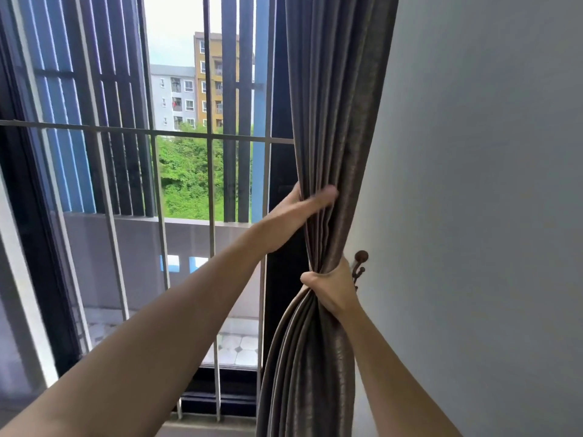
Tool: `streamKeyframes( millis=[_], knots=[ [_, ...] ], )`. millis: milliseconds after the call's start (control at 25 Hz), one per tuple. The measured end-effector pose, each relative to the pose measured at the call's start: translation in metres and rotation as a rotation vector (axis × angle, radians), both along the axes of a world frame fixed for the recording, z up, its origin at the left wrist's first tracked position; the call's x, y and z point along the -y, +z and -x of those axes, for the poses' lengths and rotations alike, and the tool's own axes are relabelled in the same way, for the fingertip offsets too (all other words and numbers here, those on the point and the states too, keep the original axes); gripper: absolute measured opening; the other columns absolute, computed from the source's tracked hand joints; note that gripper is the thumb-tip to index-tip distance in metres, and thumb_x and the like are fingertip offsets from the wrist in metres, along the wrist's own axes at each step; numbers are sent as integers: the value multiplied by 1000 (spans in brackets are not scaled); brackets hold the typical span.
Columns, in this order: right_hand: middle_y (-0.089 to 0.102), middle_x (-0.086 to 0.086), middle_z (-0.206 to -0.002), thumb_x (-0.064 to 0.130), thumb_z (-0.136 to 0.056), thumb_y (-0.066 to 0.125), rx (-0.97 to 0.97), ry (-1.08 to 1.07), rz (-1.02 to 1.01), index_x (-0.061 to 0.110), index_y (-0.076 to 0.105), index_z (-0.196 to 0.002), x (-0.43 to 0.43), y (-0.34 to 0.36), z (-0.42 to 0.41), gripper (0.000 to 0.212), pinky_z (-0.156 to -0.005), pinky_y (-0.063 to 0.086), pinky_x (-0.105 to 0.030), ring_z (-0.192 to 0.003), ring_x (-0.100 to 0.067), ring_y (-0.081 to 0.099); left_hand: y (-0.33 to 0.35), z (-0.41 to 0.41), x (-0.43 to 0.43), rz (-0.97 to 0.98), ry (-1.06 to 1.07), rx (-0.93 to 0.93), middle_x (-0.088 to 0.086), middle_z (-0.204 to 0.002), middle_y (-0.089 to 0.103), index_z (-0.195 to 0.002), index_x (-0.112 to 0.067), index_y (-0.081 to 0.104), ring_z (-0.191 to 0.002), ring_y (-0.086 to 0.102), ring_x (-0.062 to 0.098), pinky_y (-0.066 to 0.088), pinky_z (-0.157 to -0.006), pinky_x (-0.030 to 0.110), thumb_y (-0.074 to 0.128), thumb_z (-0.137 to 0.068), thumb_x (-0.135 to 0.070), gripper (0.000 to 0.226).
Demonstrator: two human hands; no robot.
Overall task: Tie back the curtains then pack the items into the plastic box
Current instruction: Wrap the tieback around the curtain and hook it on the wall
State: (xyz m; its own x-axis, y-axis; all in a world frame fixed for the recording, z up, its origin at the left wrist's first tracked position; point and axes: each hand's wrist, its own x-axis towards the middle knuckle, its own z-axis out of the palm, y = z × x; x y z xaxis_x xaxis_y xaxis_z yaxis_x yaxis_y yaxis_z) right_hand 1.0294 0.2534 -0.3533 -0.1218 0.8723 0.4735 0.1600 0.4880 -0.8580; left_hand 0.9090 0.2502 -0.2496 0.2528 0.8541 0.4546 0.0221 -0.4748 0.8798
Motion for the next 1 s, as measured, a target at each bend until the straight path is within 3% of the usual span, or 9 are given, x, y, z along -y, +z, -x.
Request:
streamKeyframes(
  millis=[120, 200, 280, 320, 400, 520, 640, 800, 1000],
  knots=[
    [57, 1, -77, 13, -53, 65, -34, -15, 9, 14, 55, -88, -9, 0, -33, 37, -57, 50, -15, -69, -6, 63, -23, 1, -16, 142, 84, 232, -7, -107, 66, -133, -24, 46, -102, 61, 13, 38, -95, 40, 37, -72, -81, 84],
    [60, -8, -82, 15, -50, 66, -39, -33, 12, 5, 58, -92, -17, 0, -54, 44, -63, 54, -27, -77, -23, 65, -48, -10, -27, 271, 274, 148, -1, -92, 70, -113, -19, 61, -81, 67, 12, 48, -78, 31, 32, -83, -73, 69],
    [63, -8, -79, 18, -48, 67, -29, -49, -19, 5, 62, -86, -25, 3, -75, 41, -65, 52, -27, -75, -23, 65, -75, -27, -38, 364, 374, 4, 2, -79, 70, -93, -16, 68, -63, 66, 10, 53, -61, 24, 37, -89, -62, 56],
    [64, -3, -75, 19, -48, 67, -24, -46, -33, 11, 64, -82, -28, 4, -85, 35, -64, 51, -23, -72, -17, 64, -89, -33, -43, 358, 412, -90, 3, -80, 70, -91, -15, 69, -62, 66, 10, 56, -62, 25, 41, -91, -57, 51],
    [64, 9, -63, 13, -53, 67, -14, -18, -55, 25, 66, -68, -32, 8, -99, 19, -58, 48, -15, -62, -4, 63, -116, -41, -55, 286, 466, -339, 7, -90, 70, -95, -13, 69, -71, 66, 13, 55, -69, 28, 47, -92, -48, 41],
    [60, 15, -56, 7, -55, 65, 0, -21, -32, 28, 62, -59, -42, 10, -117, 22, -53, 47, -13, -54, 0, 59, -145, -55, -69, 263, 489, -578, 9, -116, 61, -121, -10, 58, -102, 61, 23, 49, -81, 28, 55, -90, -37, 42],
    [52, 7, -60, 14, -52, 67, 41, -50, -5, 18, 51, -65, -50, 11, -129, 21, -51, 46, -16, -56, -9, 57, -164, -74, -80, 283, 520, -625, 8, -113, 61, -121, -9, 55, -99, 58, 22, 49, -82, 30, 58, -89, -34, 40],
    [49, -4, -69, 17, -53, 67, 71, -57, -4, 14, 50, -70, -52, 14, -138, 25, -51, 47, -16, -64, -18, 55, -182, -93, -90, 268, 473, -633, 10, -108, 64, -111, -8, 55, -97, 59, 23, 50, -84, 33, 53, -93, -24, 25],
    [53, -13, -78, 15, -53, 66, 85, -15, -5, 0, 55, -82, -56, 13, -137, 34, -61, 51, -27, -72, -24, 57, -178, -75, -79, 345, 355, -478, 6, -99, 63, -108, -14, 54, -86, 61, 18, 50, -71, 29, 46, -95, -26, 20]
  ],
)
